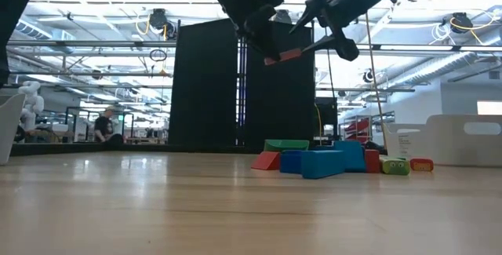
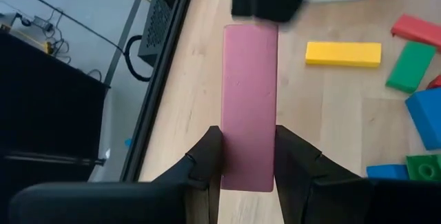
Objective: Sort blocks by size
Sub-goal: Put the pink block into the white bin
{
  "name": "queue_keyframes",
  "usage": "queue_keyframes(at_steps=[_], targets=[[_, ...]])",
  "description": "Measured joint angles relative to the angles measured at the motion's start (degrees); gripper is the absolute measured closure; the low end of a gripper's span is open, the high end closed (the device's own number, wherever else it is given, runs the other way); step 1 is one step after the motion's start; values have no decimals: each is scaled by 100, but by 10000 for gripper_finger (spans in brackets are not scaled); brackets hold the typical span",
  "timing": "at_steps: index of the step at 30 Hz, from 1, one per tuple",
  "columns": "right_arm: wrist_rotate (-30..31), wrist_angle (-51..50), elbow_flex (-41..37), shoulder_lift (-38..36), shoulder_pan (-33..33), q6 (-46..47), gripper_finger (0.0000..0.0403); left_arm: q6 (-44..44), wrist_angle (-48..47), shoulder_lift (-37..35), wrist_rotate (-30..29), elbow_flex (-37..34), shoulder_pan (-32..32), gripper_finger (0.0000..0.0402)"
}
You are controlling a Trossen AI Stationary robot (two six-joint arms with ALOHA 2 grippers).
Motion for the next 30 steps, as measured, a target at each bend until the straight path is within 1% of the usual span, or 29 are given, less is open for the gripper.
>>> queue_keyframes(at_steps=[5, 10, 25, 28, 30], targets=[[11, 33, 0, -157, -180, -26, 188, -2, -56, 0, -2, 0, -6, 313], [20, 23, 0, -151, -220, -46, 188, -4, 59, 0, -19, 0, -15, 313], [-44, 84, -2, 241, -105, -81, 189, -7, 363, -2, -26, 2, -82, 313], [-116, 130, -2, 257, -96, -84, 200, -7, 366, -2, -26, 2, -82, 313], [-122, 121, -2, 262, -96, -106, 222, -7, 403, -2, -24, 2, -88, 313]])
